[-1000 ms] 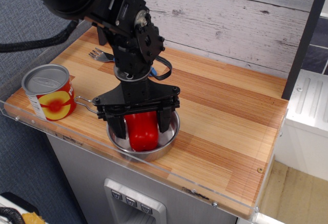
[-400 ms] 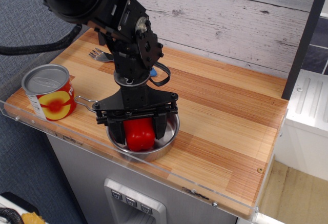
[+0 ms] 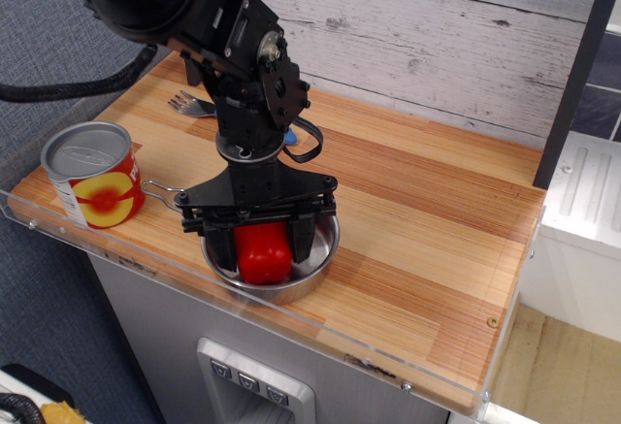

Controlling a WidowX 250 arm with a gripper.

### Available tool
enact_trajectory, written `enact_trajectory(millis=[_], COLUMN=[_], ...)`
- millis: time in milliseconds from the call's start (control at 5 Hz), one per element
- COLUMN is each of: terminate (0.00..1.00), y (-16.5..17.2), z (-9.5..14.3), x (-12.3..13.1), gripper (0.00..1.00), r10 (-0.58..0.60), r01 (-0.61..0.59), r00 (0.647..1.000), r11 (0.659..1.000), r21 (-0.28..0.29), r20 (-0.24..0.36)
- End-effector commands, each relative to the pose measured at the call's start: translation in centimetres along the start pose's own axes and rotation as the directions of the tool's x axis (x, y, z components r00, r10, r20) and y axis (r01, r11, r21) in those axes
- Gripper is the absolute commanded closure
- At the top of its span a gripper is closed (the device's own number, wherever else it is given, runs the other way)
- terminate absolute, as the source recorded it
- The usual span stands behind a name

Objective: Move red block from silver pot and place right upper corner.

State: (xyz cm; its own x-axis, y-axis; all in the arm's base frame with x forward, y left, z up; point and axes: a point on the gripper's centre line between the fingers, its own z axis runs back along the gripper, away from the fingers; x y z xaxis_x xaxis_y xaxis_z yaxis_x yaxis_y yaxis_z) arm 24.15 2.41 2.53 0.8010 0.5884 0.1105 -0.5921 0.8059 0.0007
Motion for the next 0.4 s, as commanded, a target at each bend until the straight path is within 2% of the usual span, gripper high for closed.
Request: enact_trajectory(millis=[0, 200], terminate=[0.0, 0.0], y=[-0.66, -0.57], z=[3.68, 4.63], x=[0.86, 0.86], gripper=[1.0, 1.0], r10=[-0.027, -0.026], r01=[0.025, 0.023], r00=[0.999, 0.996], r11=[0.999, 0.999], r21=[0.039, 0.031], r20=[0.048, 0.09])
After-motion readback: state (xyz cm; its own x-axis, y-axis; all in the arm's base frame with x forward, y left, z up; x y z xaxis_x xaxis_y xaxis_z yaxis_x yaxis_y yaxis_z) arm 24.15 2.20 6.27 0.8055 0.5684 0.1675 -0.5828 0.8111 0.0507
